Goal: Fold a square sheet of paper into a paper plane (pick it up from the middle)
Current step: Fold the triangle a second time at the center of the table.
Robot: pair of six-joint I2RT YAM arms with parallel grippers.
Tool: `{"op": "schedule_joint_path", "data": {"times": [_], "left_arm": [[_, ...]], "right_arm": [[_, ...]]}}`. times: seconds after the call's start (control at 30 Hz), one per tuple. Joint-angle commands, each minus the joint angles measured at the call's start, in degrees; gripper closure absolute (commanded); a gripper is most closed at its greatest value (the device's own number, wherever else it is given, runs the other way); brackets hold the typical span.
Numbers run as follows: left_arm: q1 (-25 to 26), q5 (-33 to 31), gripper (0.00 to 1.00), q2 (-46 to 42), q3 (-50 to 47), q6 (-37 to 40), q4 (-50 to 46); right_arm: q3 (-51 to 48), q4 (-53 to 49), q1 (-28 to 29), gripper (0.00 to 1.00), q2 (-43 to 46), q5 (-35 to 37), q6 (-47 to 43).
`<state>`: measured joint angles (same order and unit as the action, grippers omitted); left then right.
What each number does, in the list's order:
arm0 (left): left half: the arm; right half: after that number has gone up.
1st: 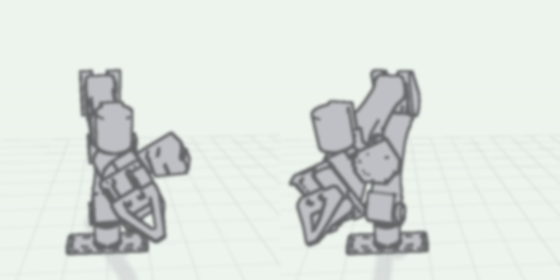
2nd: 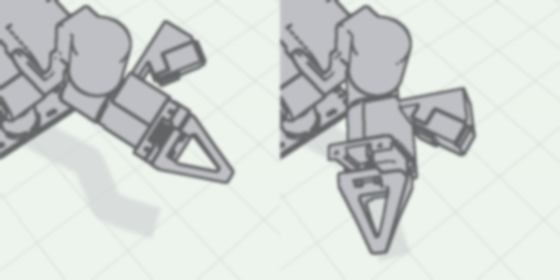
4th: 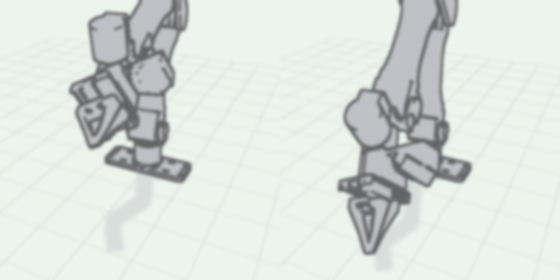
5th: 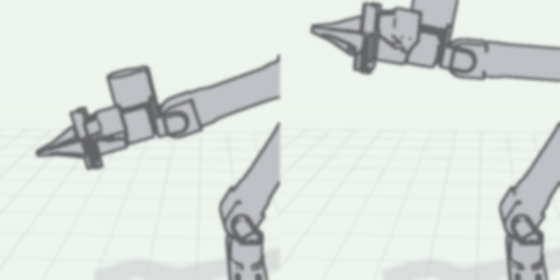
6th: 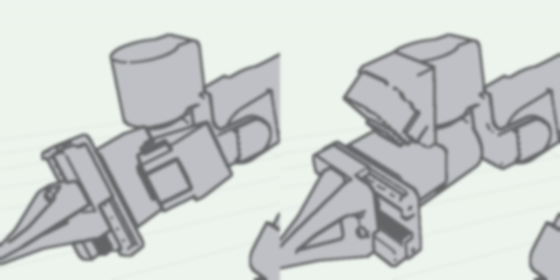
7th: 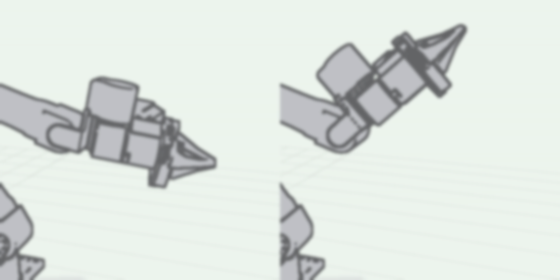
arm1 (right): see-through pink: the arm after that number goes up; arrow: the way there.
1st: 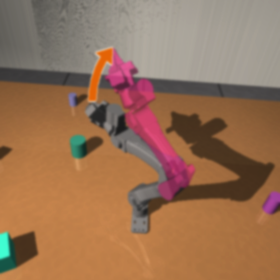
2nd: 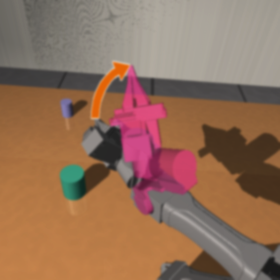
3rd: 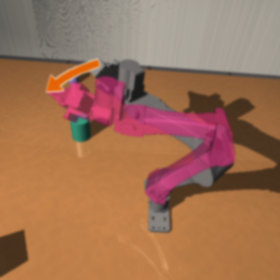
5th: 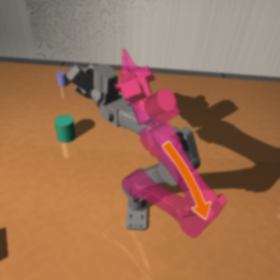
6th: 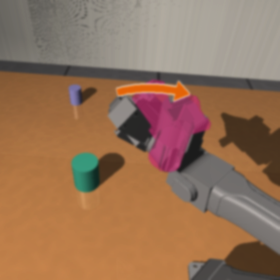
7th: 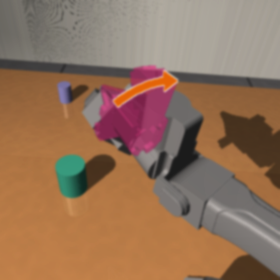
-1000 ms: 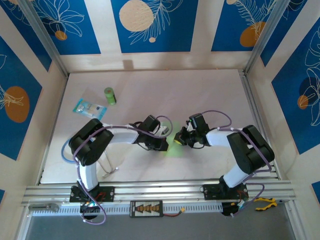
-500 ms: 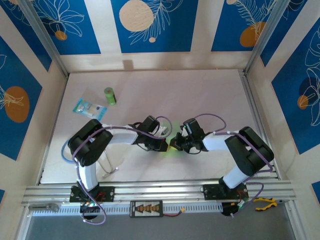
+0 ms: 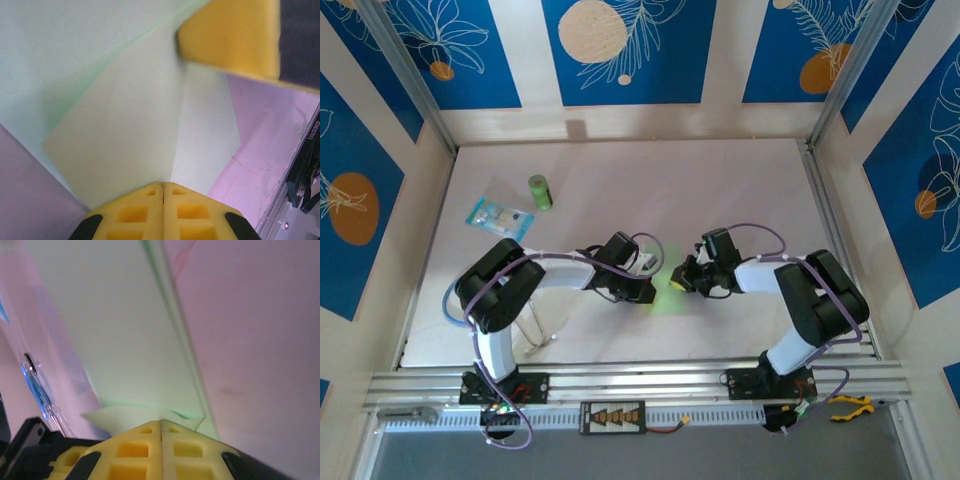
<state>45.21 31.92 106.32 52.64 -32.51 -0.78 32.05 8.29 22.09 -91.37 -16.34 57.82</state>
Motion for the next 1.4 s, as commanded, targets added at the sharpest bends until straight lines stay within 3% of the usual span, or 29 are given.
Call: {"op": "schedule_joint_path", "data": {"times": [0.0,0.23,0.4,0.63,0.9,1.1,1.37], "left_arm": [[-0.1,-3.3,1.00,1.5,-2.8,0.9,-7.3],[-0.1,-3.4,1.00,1.2,-3.1,0.8,-7.0],[-0.1,-3.5,1.00,0.8,-2.8,0.7,-7.0],[-0.1,-3.1,1.00,0.5,-2.2,0.7,-6.7],[-0.1,-1.6,1.00,-1.0,-0.3,-0.3,-7.0],[0.0,0.5,0.96,-2.5,5.1,-1.0,-8.3],[0.0,2.6,0.94,4.8,12.1,-1.3,-7.9]], "right_arm": [[1.0,-4.1,-3.4,0.99,-1.0,7.2,-1.5],[2.1,-5.9,-6.5,0.99,1.2,6.9,-2.5],[2.5,-5.8,-4.2,0.98,6.8,4.6,-4.2],[4.0,-3.0,-1.5,0.99,2.2,-4.9,-5.4],[3.9,-6.9,-0.9,1.00,-3.1,0.6,-4.0],[3.2,-7.0,-0.9,1.00,-3.8,0.5,-4.0],[3.5,-7.4,-0.9,1.00,-4.3,0.4,-4.0]]}}
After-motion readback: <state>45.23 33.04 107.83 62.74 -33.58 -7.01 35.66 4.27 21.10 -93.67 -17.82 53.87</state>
